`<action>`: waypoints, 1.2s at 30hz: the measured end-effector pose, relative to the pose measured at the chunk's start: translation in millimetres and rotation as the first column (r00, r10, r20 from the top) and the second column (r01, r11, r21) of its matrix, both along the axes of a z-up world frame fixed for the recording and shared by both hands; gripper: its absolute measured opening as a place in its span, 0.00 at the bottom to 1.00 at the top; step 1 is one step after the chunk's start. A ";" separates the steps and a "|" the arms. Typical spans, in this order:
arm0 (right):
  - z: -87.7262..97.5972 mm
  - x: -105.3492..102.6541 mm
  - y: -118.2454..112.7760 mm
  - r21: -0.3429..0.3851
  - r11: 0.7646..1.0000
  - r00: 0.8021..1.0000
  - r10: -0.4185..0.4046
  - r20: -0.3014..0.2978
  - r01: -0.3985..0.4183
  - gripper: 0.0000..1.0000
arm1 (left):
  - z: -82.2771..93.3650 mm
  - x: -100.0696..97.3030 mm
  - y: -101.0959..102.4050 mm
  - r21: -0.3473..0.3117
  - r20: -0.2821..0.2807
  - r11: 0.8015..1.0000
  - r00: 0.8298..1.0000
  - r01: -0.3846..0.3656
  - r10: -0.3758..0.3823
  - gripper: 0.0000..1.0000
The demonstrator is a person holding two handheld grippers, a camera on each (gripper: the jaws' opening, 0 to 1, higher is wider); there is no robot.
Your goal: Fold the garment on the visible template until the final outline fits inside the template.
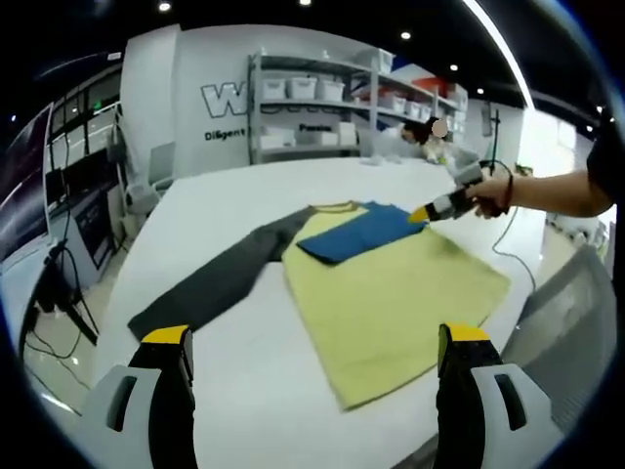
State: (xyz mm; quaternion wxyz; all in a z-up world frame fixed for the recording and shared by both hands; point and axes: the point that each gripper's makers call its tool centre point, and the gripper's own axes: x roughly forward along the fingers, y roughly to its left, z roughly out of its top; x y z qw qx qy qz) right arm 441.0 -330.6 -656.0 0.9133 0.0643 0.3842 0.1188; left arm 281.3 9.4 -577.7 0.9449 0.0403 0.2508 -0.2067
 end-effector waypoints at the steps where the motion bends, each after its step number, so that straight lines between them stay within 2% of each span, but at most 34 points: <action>1: -0.7 -1.3 -0.3 -0.002 1.000 1.000 0.001 0.004 -0.001 0.71 | 0.3 -0.4 0.5 0.002 0.002 1.000 1.000 -0.001 0.001 0.99; 17: -15.3 -29.1 -18.0 -0.065 0.998 1.000 0.009 -0.002 -0.010 0.35 | -0.2 -6.9 9.2 0.008 0.001 0.999 1.000 -0.031 0.031 0.99; 20: -17.5 -32.3 -19.3 -0.090 0.996 1.000 0.026 -0.001 -0.026 0.23 | -0.6 -7.5 9.8 0.010 -0.001 0.999 0.999 -0.034 0.034 0.99; 23: -19.8 -32.7 -26.8 -0.166 0.985 0.999 0.047 0.012 -0.044 0.08 | -0.8 -7.9 10.4 0.015 -0.001 0.999 0.999 -0.033 0.033 0.99; 24: -20.8 -34.6 -25.7 -0.163 0.986 0.999 0.040 0.005 -0.038 0.04 | -1.3 -8.1 11.0 0.017 -0.004 0.999 0.999 -0.034 0.035 0.99; 30: -20.9 -42.8 -29.5 -0.185 0.982 0.999 0.033 -0.024 -0.036 0.02 | -2.7 -8.5 18.2 0.022 -0.012 0.998 0.998 -0.061 0.061 0.99; 36: -21.0 -42.4 -32.8 -0.205 0.978 0.999 0.039 -0.009 -0.040 0.00 | -4.4 -7.3 25.0 0.030 -0.018 0.996 0.996 -0.084 0.085 0.99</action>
